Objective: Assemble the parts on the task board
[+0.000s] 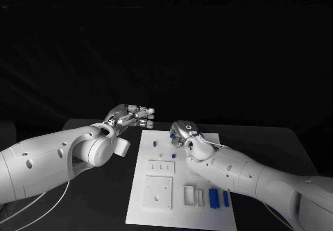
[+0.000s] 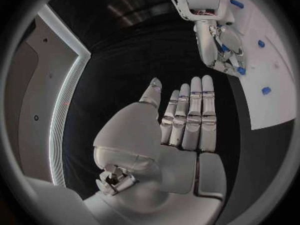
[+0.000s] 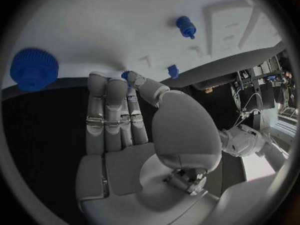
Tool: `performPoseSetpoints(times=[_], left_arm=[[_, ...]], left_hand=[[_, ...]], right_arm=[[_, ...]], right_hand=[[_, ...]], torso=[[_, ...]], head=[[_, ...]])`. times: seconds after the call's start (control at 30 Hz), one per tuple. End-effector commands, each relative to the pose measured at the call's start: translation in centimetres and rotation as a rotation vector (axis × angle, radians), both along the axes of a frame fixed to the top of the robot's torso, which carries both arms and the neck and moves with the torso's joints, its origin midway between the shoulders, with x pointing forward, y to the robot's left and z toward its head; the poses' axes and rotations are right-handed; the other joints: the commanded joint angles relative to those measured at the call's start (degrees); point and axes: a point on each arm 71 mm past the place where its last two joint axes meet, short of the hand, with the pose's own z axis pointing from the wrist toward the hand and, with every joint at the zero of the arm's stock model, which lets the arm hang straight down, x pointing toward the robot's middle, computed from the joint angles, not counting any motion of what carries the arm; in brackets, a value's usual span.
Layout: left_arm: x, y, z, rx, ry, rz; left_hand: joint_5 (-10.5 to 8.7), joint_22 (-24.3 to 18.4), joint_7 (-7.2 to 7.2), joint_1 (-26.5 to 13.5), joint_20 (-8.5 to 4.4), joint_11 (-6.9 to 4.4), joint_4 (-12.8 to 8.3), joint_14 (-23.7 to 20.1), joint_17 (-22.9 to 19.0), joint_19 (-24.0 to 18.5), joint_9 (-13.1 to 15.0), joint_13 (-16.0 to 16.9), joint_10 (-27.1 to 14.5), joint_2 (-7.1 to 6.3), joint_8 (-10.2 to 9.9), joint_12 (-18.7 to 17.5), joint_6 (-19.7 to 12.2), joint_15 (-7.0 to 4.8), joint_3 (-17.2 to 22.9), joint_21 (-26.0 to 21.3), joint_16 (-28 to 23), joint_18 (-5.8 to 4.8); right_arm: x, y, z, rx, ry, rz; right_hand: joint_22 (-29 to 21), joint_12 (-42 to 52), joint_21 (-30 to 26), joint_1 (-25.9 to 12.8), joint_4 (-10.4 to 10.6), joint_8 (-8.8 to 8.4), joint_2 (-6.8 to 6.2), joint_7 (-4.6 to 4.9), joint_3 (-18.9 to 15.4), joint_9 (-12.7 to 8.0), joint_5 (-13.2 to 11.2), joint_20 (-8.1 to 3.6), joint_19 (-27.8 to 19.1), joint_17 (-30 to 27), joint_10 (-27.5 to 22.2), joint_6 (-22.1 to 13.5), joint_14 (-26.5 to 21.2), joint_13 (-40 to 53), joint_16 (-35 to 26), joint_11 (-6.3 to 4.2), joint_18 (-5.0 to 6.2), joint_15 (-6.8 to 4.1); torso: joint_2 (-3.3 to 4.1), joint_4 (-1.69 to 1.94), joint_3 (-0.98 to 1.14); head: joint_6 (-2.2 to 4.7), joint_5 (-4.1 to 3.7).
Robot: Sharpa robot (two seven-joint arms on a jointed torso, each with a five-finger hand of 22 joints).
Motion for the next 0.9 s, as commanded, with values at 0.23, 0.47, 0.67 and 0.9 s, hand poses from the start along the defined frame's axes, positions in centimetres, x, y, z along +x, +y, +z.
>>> performPoseSetpoints(times=[0.23, 0.47, 0.67, 0.9], left_arm=[[0.0, -0.2, 0.2, -0.002, -0.009, -0.021], [0.0, -0.2, 0.2, -0.003, -0.009, -0.021], [0.0, -0.1, 0.2, -0.001, -0.009, -0.017], [0.0, 0.5, 0.2, 0.001, -0.01, -0.002]], left_hand=[[-0.1, -0.1, 0.19, -0.3, 0.19, 0.07, -0.4, 0.4, 0.0, -0.4, 0.0, 0.1, 0.4, 0.22, 0.0, 0.1, -0.2, -0.02, -0.1, 0.2, 0.4, -0.53], [-0.1, -0.1, 0.19, -0.3, 0.19, 0.07, -0.4, 0.4, 0.0, -0.4, 0.0, 0.1, 0.4, 0.22, 0.0, 0.1, -0.2, -0.02, -0.1, 0.2, 0.4, -0.53], [-0.1, -0.1, 0.19, -0.3, 0.19, 0.07, -0.4, 0.4, 0.0, -0.4, 0.0, 0.1, 0.4, 0.22, 0.0, 0.1, -0.2, -0.02, -0.1, 0.2, 0.4, -0.53], [-0.09, -0.2, 0.21, -0.4, 0.2, 0.1, -0.5, 0.3, 0.0, -0.4, 0.0, 0.1, 0.3, 0.18, 0.0, 0.1, -0.3, 0.0, -0.1, 0.3, 0.3, -0.52]], right_arm=[[0.1, 0.0, -0.2, -0.017, 0.04, 0.011], [0.2, 0.0, 0.0, 0.013, 0.032, 0.015], [0.2, -0.1, 0.3, 0.057, 0.007, 0.02], [0.0, -0.1, 1.2, 0.103, -0.007, 0.039]], right_hand=[[0.1, 0.1, -1.6, -0.2, 0.3, 0.21, -0.37, 0.21, -0.3, -0.2, 0.0, 0.39, 0.3, -0.3, -1.6, -1.3, 0.0, -0.1, -0.5, 0.33, 0.74, 0.7], [-1.7, 0.1, -6.1, -1.1, 1.1, 0.12, -2.66, 1.41, -0.5, -0.6, 0.3, 1.76, -0.1, -1.2, -7.4, -6.2, 0.0, -0.2, -1.9, 2.1, 1.66, 2.21], [-6.4, 0.1, -10.6, 2.1, 2.3, 0.17, -4.86, 1.27, -11.1, -0.7, 3.0, 3.02, 0.4, -3.9, -21.2, -12.0, -0.3, -0.3, -6.2, 4.43, 2.97, 3.19], [-11.6, -0.2, -13.4, 5.2, 6.7, 0.13, -6.48, 0.54, -14.6, -0.7, 3.4, 2.84, 2.4, -3.9, -24.8, -13.5, 0.5, -0.5, -8.6, 4.75, 2.78, 2.98]], torso=[[0.09, -0.13, 0.0], [0.14, -0.06, 0.0], [0.13, -0.17, -0.02], [-0.16, -0.66, 0.35]], head=[[-0.19, 0.16], [-0.12, 0.18], [-0.1, 0.24], [0.02, 1.17]])
